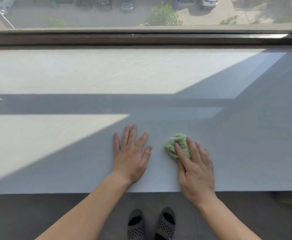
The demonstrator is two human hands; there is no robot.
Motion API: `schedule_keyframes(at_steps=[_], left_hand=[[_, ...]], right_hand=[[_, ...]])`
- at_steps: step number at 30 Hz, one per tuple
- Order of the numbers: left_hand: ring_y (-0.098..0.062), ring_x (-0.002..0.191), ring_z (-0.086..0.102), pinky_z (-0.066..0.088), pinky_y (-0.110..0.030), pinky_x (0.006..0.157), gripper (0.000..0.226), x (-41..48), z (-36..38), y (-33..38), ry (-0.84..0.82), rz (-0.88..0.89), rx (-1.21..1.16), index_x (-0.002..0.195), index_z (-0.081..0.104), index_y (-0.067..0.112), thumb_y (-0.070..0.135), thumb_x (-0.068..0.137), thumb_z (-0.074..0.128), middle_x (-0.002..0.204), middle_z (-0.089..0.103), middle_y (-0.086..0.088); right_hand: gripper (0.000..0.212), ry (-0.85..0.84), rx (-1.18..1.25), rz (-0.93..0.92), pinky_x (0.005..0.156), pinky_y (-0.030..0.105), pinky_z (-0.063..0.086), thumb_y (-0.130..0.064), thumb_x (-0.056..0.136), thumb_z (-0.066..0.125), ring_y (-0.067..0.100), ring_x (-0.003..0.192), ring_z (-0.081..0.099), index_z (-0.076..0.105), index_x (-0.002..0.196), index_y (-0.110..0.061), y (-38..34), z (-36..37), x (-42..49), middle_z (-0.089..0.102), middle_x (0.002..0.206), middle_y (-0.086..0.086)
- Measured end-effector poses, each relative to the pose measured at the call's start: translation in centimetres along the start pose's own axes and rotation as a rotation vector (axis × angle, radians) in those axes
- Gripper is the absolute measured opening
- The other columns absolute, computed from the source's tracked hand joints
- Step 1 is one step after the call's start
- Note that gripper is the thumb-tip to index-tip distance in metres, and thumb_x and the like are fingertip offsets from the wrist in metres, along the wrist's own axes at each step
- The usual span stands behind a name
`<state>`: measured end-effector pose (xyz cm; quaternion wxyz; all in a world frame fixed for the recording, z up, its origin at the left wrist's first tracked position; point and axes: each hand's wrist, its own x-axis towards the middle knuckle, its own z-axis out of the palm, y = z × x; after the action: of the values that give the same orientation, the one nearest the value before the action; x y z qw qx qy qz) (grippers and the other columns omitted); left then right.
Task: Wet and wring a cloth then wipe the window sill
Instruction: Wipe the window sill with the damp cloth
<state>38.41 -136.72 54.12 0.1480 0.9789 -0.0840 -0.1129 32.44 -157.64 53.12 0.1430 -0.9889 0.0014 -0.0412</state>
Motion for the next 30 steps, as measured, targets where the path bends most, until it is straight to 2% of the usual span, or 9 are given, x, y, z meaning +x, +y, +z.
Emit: schedule_keyframes(at_steps=[5, 7, 10, 12, 19, 21, 24, 27, 30], left_hand=[[-0.019, 0.149, -0.024, -0.021, -0.054, 0.115, 0.079, -0.4, 0.4, 1.2, -0.033, -0.04, 0.037, 0.157, 0.012, 0.033, 0.062, 0.085, -0.004, 0.166, -0.012, -0.005], [-0.023, 0.149, -0.025, -0.021, -0.056, 0.114, 0.079, -0.4, 0.4, 1.6, -0.042, -0.047, 0.062, 0.157, 0.01, 0.033, 0.062, 0.085, -0.004, 0.165, -0.014, -0.007], [-0.023, 0.149, -0.025, -0.02, -0.056, 0.114, 0.076, -0.2, 0.6, 2.5, -0.046, 0.001, 0.066, 0.157, 0.011, 0.033, 0.061, 0.086, -0.001, 0.165, -0.015, -0.006], [-0.021, 0.15, -0.022, -0.019, -0.054, 0.116, 0.076, -0.1, 0.8, 3.3, -0.036, 0.065, 0.044, 0.156, 0.015, 0.032, 0.06, 0.087, 0.0, 0.166, -0.012, -0.005], [-0.019, 0.151, -0.016, -0.017, -0.049, 0.118, 0.074, 1.5, 1.3, 5.4, -0.01, 0.114, -0.024, 0.156, 0.017, 0.031, 0.058, 0.089, 0.003, 0.167, -0.005, -0.004], [-0.019, 0.151, -0.016, -0.017, -0.048, 0.118, 0.069, 2.3, 1.4, 5.7, -0.015, 0.098, -0.012, 0.157, 0.015, 0.031, 0.056, 0.093, 0.01, 0.167, -0.006, -0.005], [-0.021, 0.151, -0.016, -0.018, -0.048, 0.118, 0.067, 3.6, 1.5, 6.2, -0.013, 0.082, 0.001, 0.157, 0.015, 0.03, 0.054, 0.094, 0.014, 0.166, -0.006, -0.007], [-0.021, 0.152, -0.013, -0.017, -0.048, 0.118, 0.067, 5.5, 1.7, 7.1, 0.009, 0.078, -0.011, 0.156, 0.017, 0.029, 0.052, 0.094, 0.016, 0.167, -0.003, -0.008], [-0.019, 0.153, -0.006, -0.012, -0.045, 0.12, 0.064, 7.3, 1.5, 7.5, 0.063, 0.039, -0.056, 0.155, 0.023, 0.027, 0.047, 0.095, 0.017, 0.167, 0.003, -0.008]], right_hand=[[0.051, -0.141, -0.062, -0.332, 0.118, 0.048, 0.02, -0.032, 0.097, 0.042, 0.028, 0.146, 0.027, 0.039, 0.148, -0.039, 2.2, -0.9, -3.3, 0.027, 0.161, -0.001], [0.05, -0.116, -0.072, -0.242, 0.116, 0.049, 0.023, -0.032, 0.096, 0.041, 0.03, 0.143, 0.032, 0.043, 0.146, -0.038, 4.7, -1.5, -2.3, 0.03, 0.159, 0.001], [0.05, -0.009, -0.03, 0.13, 0.113, 0.054, 0.028, -0.033, 0.094, 0.039, 0.035, 0.137, 0.035, 0.046, 0.144, -0.033, 6.6, -2.3, 0.1, 0.034, 0.156, 0.006], [0.05, 0.041, -0.028, 0.257, 0.113, 0.055, 0.028, -0.035, 0.095, 0.038, 0.035, 0.137, 0.033, 0.047, 0.144, -0.031, 5.1, -2.0, 0.1, 0.034, 0.156, 0.008], [0.05, -0.124, -0.058, -0.257, 0.118, 0.051, 0.02, -0.034, 0.096, 0.042, 0.03, 0.144, 0.031, 0.041, 0.146, -0.037, 4.4, -1.7, -4.0, 0.031, 0.159, 0.001], [0.051, -0.131, -0.087, -0.18, 0.119, 0.05, 0.018, -0.037, 0.096, 0.036, 0.03, 0.144, 0.03, 0.038, 0.147, -0.038, 6.6, -2.2, -1.2, 0.03, 0.159, 0.001], [0.054, -0.101, -0.066, 0.118, 0.121, 0.045, 0.009, -0.038, 0.097, 0.03, 0.026, 0.147, 0.018, 0.028, 0.15, -0.042, 9.6, -3.1, 5.4, 0.019, 0.163, 0.0], [0.051, -0.057, -0.029, 0.305, 0.121, 0.045, 0.007, -0.033, 0.101, 0.035, 0.027, 0.147, 0.015, 0.031, 0.151, -0.039, 8.5, -2.7, 9.3, 0.017, 0.163, 0.0], [0.052, -0.089, -0.068, -0.027, 0.119, 0.05, 0.015, -0.033, 0.096, 0.037, 0.03, 0.145, 0.023, 0.037, 0.148, -0.038, 6.4, -1.3, 8.0, 0.025, 0.161, 0.002]])
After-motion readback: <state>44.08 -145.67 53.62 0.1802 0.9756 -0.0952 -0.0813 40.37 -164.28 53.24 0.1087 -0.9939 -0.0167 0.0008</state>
